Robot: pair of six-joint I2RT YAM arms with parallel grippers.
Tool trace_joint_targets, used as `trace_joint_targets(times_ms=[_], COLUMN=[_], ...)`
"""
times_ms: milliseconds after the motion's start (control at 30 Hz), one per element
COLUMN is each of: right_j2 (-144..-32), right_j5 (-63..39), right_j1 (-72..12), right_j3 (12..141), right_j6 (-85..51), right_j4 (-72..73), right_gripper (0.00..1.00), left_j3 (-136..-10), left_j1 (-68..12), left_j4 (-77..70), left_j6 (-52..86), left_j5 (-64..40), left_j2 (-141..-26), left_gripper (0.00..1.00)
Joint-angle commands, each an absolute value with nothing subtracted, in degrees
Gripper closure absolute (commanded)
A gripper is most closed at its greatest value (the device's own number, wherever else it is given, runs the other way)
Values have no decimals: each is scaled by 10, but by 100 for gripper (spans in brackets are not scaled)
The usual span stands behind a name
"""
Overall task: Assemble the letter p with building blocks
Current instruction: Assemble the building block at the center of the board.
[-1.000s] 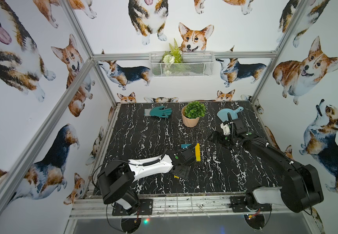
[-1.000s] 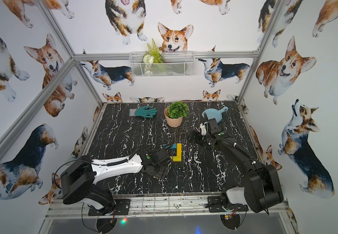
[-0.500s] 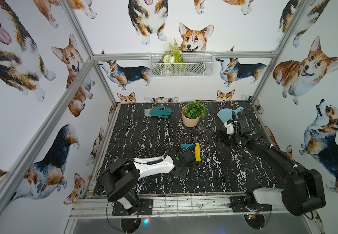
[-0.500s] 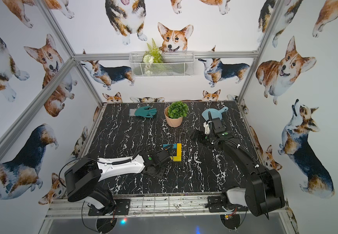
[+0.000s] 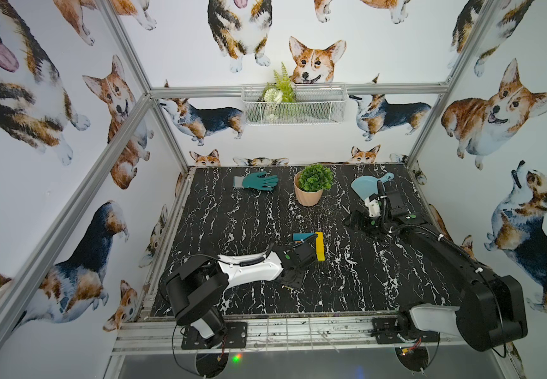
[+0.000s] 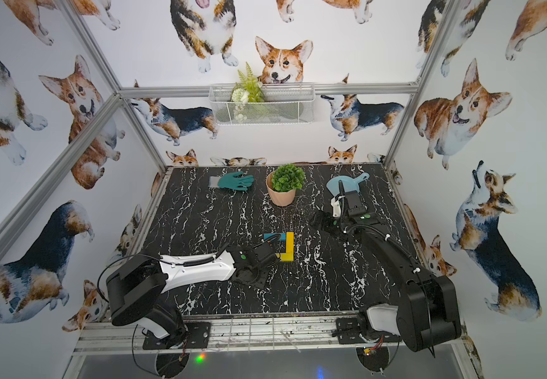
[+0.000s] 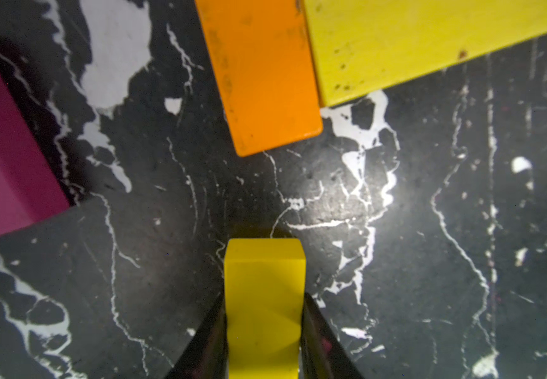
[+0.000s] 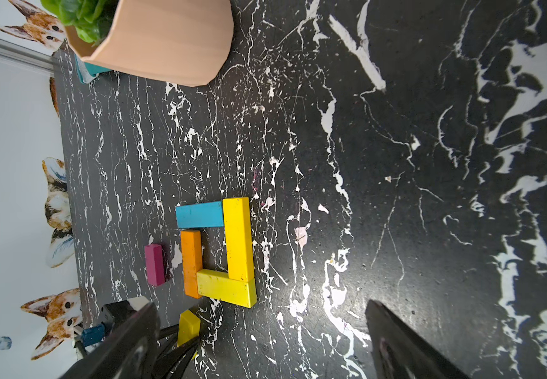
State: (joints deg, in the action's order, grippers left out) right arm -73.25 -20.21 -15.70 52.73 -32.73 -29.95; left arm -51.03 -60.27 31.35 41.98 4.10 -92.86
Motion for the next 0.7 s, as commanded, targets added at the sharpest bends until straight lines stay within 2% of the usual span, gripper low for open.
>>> trace_joint_targets(times_ms=[0,667], right_j2=[-728,-718], right_j5=[-201,-207], right_j1=[-154,-146], right_j3=[528,520], right_j6=[-318,-312], right_j4=[-308,-314], right_gripper=[0,0], left_j3=[-522,-541], left_j1=[-602,-596], left_j4=[305,284], left_j6=[453,512], left_j5=[45,64], left_j2=[-933,-963], left_gripper=[63,61])
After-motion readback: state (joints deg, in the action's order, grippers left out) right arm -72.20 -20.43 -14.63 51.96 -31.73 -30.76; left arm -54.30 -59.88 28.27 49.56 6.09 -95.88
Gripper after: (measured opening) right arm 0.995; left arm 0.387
